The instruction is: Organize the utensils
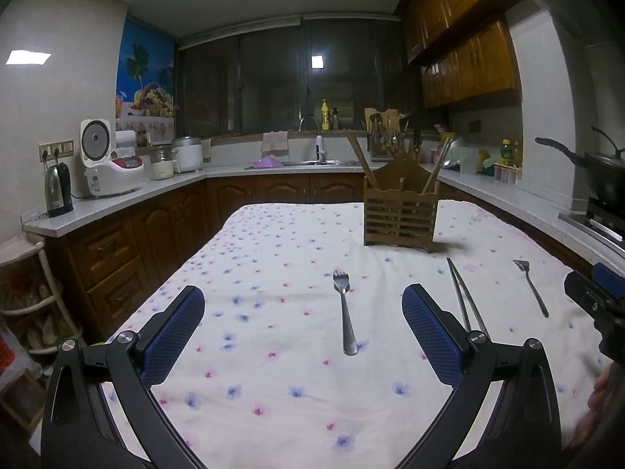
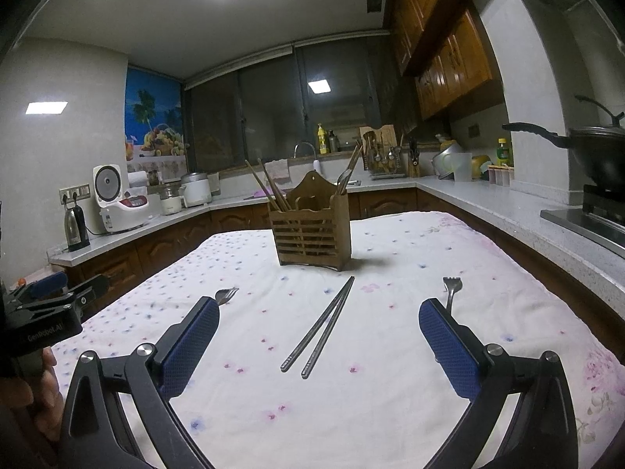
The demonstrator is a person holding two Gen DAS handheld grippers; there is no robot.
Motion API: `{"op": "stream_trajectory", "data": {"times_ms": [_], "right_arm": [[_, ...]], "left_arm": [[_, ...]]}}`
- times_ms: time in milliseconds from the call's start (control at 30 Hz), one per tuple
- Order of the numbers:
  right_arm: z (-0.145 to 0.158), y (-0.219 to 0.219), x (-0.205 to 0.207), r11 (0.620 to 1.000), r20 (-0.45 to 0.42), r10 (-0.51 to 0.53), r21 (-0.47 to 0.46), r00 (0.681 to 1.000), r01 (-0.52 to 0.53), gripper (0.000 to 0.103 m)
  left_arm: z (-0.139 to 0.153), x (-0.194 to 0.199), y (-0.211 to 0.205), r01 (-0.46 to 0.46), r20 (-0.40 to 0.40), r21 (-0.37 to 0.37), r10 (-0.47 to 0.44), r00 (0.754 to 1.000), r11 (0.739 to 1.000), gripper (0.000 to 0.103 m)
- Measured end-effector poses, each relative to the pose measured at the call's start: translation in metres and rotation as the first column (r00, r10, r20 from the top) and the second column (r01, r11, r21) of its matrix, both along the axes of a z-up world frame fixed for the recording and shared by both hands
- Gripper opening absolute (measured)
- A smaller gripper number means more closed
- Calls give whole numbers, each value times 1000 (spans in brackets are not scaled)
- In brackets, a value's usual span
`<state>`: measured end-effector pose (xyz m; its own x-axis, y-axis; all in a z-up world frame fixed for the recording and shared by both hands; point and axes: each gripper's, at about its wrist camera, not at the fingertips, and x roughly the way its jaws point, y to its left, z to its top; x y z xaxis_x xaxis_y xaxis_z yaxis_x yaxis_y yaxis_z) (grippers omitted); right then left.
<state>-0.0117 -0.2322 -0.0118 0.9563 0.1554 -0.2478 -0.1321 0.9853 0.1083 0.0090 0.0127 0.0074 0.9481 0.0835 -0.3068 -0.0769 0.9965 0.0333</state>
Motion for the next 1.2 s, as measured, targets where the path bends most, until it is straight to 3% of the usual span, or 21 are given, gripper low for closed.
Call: {"op": "stream_trajectory", "data": {"times_ms": [1200], "right_arm": [[4, 1, -1, 1000, 9, 4, -3, 1000, -4, 103]], "left_arm": [[-7, -2, -14, 12, 5, 17, -12, 1000, 1000, 103]]}}
